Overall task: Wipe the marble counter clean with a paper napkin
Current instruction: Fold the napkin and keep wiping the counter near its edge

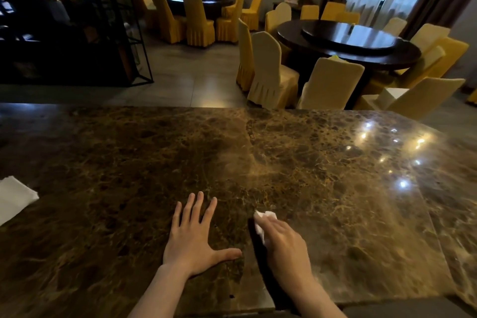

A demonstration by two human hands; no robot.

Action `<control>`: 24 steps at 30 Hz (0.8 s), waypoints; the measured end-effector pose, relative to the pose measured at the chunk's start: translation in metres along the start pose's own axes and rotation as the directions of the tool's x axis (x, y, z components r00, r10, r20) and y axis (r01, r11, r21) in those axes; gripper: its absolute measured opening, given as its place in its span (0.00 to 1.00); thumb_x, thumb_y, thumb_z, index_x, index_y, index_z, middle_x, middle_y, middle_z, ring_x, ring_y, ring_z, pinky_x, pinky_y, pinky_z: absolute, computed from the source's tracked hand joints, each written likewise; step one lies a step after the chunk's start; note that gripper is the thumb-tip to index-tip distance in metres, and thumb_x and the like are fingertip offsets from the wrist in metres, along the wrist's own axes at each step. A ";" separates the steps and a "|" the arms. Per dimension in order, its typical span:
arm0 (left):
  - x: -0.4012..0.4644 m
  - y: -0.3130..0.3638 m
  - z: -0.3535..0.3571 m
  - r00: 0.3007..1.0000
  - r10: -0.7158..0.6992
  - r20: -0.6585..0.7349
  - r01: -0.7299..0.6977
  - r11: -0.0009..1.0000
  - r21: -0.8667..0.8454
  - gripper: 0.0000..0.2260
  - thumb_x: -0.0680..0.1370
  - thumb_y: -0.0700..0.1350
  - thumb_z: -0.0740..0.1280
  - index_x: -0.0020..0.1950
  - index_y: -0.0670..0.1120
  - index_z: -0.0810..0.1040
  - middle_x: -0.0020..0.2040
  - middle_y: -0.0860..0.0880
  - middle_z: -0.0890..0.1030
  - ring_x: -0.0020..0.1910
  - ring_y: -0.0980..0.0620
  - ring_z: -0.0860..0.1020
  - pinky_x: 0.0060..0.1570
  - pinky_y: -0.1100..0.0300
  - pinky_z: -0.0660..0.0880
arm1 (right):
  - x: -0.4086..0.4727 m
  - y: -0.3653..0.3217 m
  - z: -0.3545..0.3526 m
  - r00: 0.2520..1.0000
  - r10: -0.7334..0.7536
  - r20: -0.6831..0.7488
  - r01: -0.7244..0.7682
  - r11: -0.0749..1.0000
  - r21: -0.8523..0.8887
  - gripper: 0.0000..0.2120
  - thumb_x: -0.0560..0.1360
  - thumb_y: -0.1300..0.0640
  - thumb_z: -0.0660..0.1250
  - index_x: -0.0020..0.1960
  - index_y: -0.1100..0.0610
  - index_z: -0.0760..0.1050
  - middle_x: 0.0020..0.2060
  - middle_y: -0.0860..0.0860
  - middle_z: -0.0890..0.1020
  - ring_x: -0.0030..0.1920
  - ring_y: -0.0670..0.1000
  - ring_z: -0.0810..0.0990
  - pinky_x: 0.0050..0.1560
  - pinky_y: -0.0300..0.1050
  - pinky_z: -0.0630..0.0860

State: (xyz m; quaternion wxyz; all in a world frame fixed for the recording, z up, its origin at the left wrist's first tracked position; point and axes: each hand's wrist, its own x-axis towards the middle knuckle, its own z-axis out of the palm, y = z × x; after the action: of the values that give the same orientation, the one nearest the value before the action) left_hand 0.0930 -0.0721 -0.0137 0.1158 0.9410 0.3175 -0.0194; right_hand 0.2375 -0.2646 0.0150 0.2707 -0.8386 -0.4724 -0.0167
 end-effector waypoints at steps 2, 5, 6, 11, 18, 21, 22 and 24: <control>0.001 -0.001 0.000 1.000 -0.002 -0.001 0.002 1.000 -0.006 0.62 0.58 0.92 0.45 0.82 0.60 0.31 0.83 0.51 0.29 0.80 0.50 0.25 0.82 0.39 0.32 | -0.002 0.016 -0.011 1.000 0.019 -0.001 -0.019 1.000 0.006 0.26 0.72 0.57 0.77 0.68 0.46 0.76 0.58 0.44 0.85 0.56 0.45 0.83 0.46 0.42 0.81; 0.000 -0.001 -0.001 1.000 -0.005 0.002 0.005 1.000 -0.006 0.62 0.57 0.92 0.45 0.82 0.60 0.31 0.83 0.51 0.29 0.79 0.50 0.24 0.81 0.40 0.30 | 0.002 0.048 -0.031 0.966 0.251 -0.062 -0.253 0.967 -0.032 0.19 0.73 0.60 0.76 0.62 0.48 0.81 0.53 0.50 0.87 0.51 0.54 0.85 0.42 0.49 0.81; 0.000 -0.001 0.000 1.000 -0.005 0.001 0.005 1.000 -0.005 0.62 0.58 0.92 0.45 0.82 0.60 0.31 0.83 0.51 0.29 0.80 0.50 0.24 0.81 0.40 0.30 | 0.006 0.053 -0.032 0.945 0.315 -0.091 -0.320 0.946 -0.051 0.17 0.73 0.62 0.75 0.60 0.50 0.82 0.52 0.52 0.87 0.49 0.57 0.85 0.41 0.52 0.81; 0.002 0.001 0.003 1.000 0.005 -0.016 -0.006 1.000 -0.008 0.61 0.59 0.92 0.46 0.82 0.60 0.32 0.83 0.51 0.30 0.80 0.50 0.25 0.82 0.39 0.32 | 0.013 -0.003 -0.001 0.991 0.136 -0.006 -0.136 0.987 -0.085 0.12 0.72 0.64 0.72 0.50 0.50 0.83 0.50 0.45 0.84 0.48 0.49 0.81 0.42 0.45 0.78; 0.003 -0.003 0.006 1.000 -0.010 -0.029 0.010 1.000 -0.009 0.61 0.57 0.92 0.46 0.80 0.61 0.30 0.83 0.52 0.30 0.80 0.51 0.25 0.82 0.40 0.32 | 0.000 0.036 -0.025 0.988 0.147 -0.056 -0.149 0.988 -0.045 0.08 0.74 0.57 0.74 0.50 0.46 0.80 0.48 0.43 0.85 0.48 0.46 0.81 0.42 0.45 0.79; 0.003 -0.002 0.004 1.000 -0.014 -0.022 0.014 1.000 0.006 0.62 0.57 0.92 0.45 0.80 0.61 0.29 0.82 0.51 0.29 0.80 0.50 0.25 0.82 0.40 0.32 | 0.008 0.036 -0.024 0.938 0.311 -0.150 -0.323 0.944 -0.065 0.13 0.73 0.66 0.72 0.52 0.51 0.82 0.47 0.49 0.85 0.47 0.52 0.82 0.42 0.48 0.79; 0.003 -0.002 0.003 1.000 -0.011 -0.017 0.011 1.000 0.013 0.62 0.57 0.92 0.44 0.81 0.60 0.29 0.82 0.51 0.29 0.80 0.50 0.25 0.82 0.40 0.32 | 0.010 0.023 -0.017 0.953 0.270 -0.140 -0.282 0.957 -0.068 0.13 0.73 0.65 0.71 0.54 0.51 0.82 0.48 0.48 0.85 0.48 0.52 0.82 0.42 0.46 0.78; 0.004 -0.001 0.002 1.000 -0.010 -0.007 0.010 0.999 0.032 0.62 0.57 0.92 0.43 0.81 0.59 0.29 0.83 0.50 0.29 0.80 0.49 0.24 0.82 0.40 0.32 | 0.004 -0.009 -0.002 0.995 0.092 -0.042 -0.094 0.995 -0.045 0.15 0.75 0.61 0.71 0.60 0.49 0.78 0.52 0.45 0.83 0.50 0.48 0.80 0.42 0.43 0.77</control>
State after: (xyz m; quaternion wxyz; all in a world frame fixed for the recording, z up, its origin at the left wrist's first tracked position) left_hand 0.0956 -0.0691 -0.0168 0.0995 0.9412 0.3221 -0.0220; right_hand 0.2329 -0.2585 0.0214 0.2608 -0.8654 -0.4267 -0.0316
